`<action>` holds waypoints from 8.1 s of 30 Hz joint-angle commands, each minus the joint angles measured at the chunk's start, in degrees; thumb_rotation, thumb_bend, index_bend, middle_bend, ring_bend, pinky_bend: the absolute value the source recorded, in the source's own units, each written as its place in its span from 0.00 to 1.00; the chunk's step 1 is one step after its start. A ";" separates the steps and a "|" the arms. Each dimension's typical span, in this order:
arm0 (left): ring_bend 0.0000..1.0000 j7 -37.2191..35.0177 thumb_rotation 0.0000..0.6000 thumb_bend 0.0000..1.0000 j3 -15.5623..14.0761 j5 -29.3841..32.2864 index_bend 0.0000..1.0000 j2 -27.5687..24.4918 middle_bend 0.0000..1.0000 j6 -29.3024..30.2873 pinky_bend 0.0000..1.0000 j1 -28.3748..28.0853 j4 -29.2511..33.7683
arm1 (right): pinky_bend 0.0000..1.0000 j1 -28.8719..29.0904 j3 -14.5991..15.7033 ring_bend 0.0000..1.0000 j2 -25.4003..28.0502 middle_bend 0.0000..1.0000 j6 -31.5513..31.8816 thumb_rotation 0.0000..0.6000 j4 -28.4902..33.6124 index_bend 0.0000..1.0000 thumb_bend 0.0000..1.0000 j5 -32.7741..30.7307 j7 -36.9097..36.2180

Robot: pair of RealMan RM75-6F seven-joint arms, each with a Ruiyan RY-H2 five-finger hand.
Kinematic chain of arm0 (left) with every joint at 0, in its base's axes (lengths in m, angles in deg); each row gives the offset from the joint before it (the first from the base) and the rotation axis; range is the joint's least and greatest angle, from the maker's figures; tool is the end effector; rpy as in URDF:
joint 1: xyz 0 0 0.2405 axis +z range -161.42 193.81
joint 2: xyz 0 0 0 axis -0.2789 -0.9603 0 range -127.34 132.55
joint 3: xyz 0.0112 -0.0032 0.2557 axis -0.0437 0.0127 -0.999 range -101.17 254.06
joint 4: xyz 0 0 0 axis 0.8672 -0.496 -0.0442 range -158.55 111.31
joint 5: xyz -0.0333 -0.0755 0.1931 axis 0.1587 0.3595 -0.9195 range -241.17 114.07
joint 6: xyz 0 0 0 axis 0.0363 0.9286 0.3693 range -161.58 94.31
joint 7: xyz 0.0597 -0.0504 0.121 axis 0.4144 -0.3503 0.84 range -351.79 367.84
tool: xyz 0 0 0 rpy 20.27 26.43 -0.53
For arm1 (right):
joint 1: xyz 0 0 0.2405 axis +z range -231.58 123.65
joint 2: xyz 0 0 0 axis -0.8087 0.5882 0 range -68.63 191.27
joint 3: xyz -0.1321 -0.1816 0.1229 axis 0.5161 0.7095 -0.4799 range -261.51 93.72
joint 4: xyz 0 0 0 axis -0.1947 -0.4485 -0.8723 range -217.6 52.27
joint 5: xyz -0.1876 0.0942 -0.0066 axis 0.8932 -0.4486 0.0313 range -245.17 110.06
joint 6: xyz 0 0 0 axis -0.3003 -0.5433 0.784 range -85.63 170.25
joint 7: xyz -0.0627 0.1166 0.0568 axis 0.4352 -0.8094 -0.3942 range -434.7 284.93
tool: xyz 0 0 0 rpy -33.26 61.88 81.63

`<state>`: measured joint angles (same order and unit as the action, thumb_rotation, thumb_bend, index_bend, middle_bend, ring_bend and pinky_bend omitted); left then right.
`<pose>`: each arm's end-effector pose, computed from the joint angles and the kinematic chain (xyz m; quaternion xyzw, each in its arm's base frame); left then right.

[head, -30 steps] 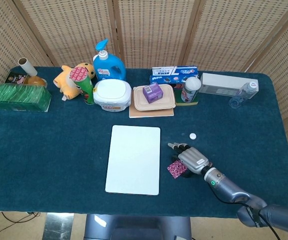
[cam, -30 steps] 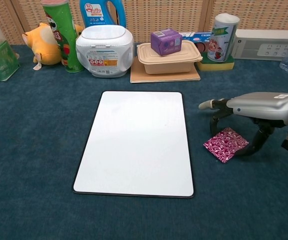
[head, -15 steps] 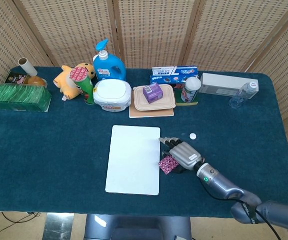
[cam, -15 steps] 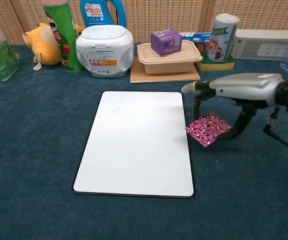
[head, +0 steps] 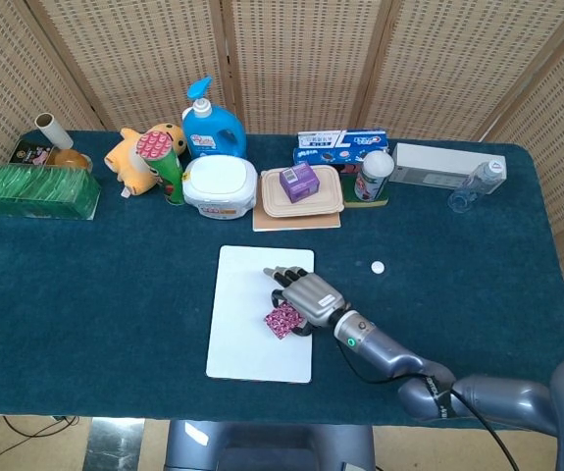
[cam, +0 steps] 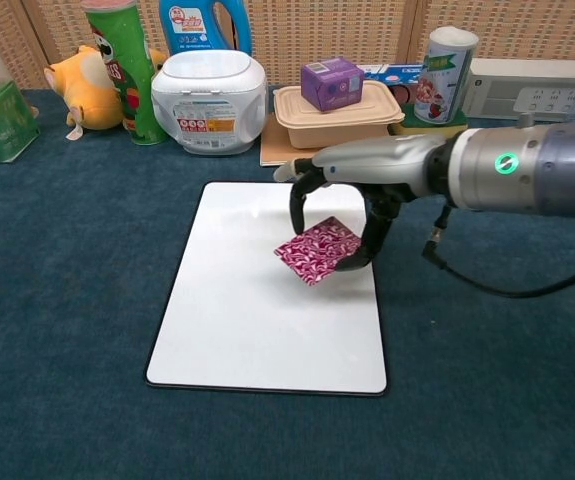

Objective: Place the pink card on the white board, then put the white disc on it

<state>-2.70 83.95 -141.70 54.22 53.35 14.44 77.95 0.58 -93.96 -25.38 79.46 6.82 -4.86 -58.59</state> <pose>-0.3072 0.1777 0.2345 -0.4965 -0.4248 -0.4335 0.6206 -0.0750 -0.3344 -0.0477 0.8394 -0.3619 0.3197 0.2497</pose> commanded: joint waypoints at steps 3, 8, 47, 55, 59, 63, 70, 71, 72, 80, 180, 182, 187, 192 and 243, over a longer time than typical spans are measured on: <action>0.00 -0.39 1.00 0.10 0.10 0.44 0.00 -0.18 0.00 -0.64 0.00 -0.25 -0.32 | 0.11 5.53 -1.01 0.00 -5.74 0.02 0.15 1.00 -2.89 0.48 0.33 -11.06 7.11; 0.00 -0.95 1.00 0.10 0.15 0.60 0.00 -0.36 0.00 -0.67 0.00 -0.19 -0.49 | 0.11 8.68 -0.30 0.00 -9.03 0.02 1.93 1.00 -5.75 0.48 0.33 -19.94 11.10; 0.00 -0.30 1.00 0.10 0.21 1.17 0.00 -0.32 0.00 0.13 0.00 0.28 0.57 | 0.14 -4.50 5.15 0.00 1.65 0.02 1.96 1.00 -21.48 0.32 0.28 -11.83 -7.78; 0.00 -0.36 1.00 0.10 0.27 1.46 0.00 -0.54 0.00 -0.76 0.00 -0.10 0.79 | 0.15 -5.68 4.33 0.00 1.10 0.03 1.28 1.00 -23.26 0.36 0.28 -6.63 -12.06; 0.00 -1.21 1.00 0.10 0.38 1.62 0.00 -0.64 0.00 -0.70 0.00 0.03 0.43 | 0.16 -6.23 3.77 0.01 0.41 0.04 0.89 1.00 -25.00 0.37 0.28 -5.06 -13.97; 0.00 -1.36 1.00 0.10 0.42 1.75 0.00 -0.67 0.00 -1.09 0.00 -0.16 0.22 | 0.16 -6.68 3.25 0.01 -0.65 0.04 -0.15 1.00 -27.28 0.38 0.29 -4.41 -15.77; 0.00 -0.27 1.00 0.10 0.39 1.81 0.00 -0.48 0.00 -1.16 0.00 -0.33 0.62 | 0.16 -7.13 2.92 0.01 -1.66 0.04 -1.48 1.00 -29.85 0.39 0.29 -2.58 -17.77; 0.00 -0.20 1.00 0.10 0.41 1.90 0.00 -0.47 0.00 -1.18 0.00 -0.34 0.67 | 0.16 -7.22 2.88 0.01 -1.78 0.04 -1.55 1.00 -30.16 0.39 0.29 -2.24 -18.08; 0.00 -0.08 1.00 0.10 0.43 1.98 0.00 -0.47 0.00 -1.29 0.00 -0.39 0.73 | 0.16 -7.36 2.76 0.01 -1.91 0.04 -1.60 1.00 -30.51 0.39 0.29 -1.76 -18.65; 0.00 1.14 1.00 0.10 0.36 2.05 0.00 -0.28 0.00 -1.43 0.00 -0.61 1.11 | 0.16 -7.99 2.17 0.01 -2.85 0.04 -2.19 1.00 -33.26 0.41 0.29 1.30 -22.35; 0.00 -9.77 1.00 0.10 -0.55 -0.07 0.00 -2.33 0.00 -2.86 0.00 -0.15 -3.62 | 0.16 16.32 -8.45 0.01 -20.48 0.06 11.39 1.00 -16.08 0.53 0.35 -44.73 11.52; 0.00 -10.00 1.00 0.10 -0.57 -0.12 0.00 -2.33 0.00 -2.79 0.00 -0.10 -3.75 | 0.16 16.19 -8.58 0.01 -21.04 0.05 11.42 1.00 -16.58 0.53 0.35 -44.31 11.32; 0.00 -10.47 1.00 0.10 -0.63 -0.20 0.00 -2.35 0.00 -2.74 0.00 -0.01 -4.02 | 0.16 15.84 -9.43 0.00 -22.78 0.05 12.18 1.00 -18.20 0.53 0.35 -41.85 10.20; 0.00 -10.76 1.00 0.10 -0.56 0.01 0.00 -2.38 0.00 -2.88 0.00 -0.04 -4.20 | 0.13 15.08 -9.68 0.00 -24.04 0.04 12.91 1.00 -19.43 0.53 0.35 -38.98 9.13; 0.00 -5.40 1.00 0.10 -0.96 -0.41 0.00 -1.53 0.00 -1.70 0.00 0.00 -1.99 | 0.01 -6.47 -0.35 0.00 3.72 0.00 14.97 0.90 -6.04 0.00 0.08 -6.37 -5.61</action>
<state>-8.75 82.94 -142.28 52.51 51.37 14.40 75.61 -4.56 -95.37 -22.88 94.08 1.43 -12.77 -63.00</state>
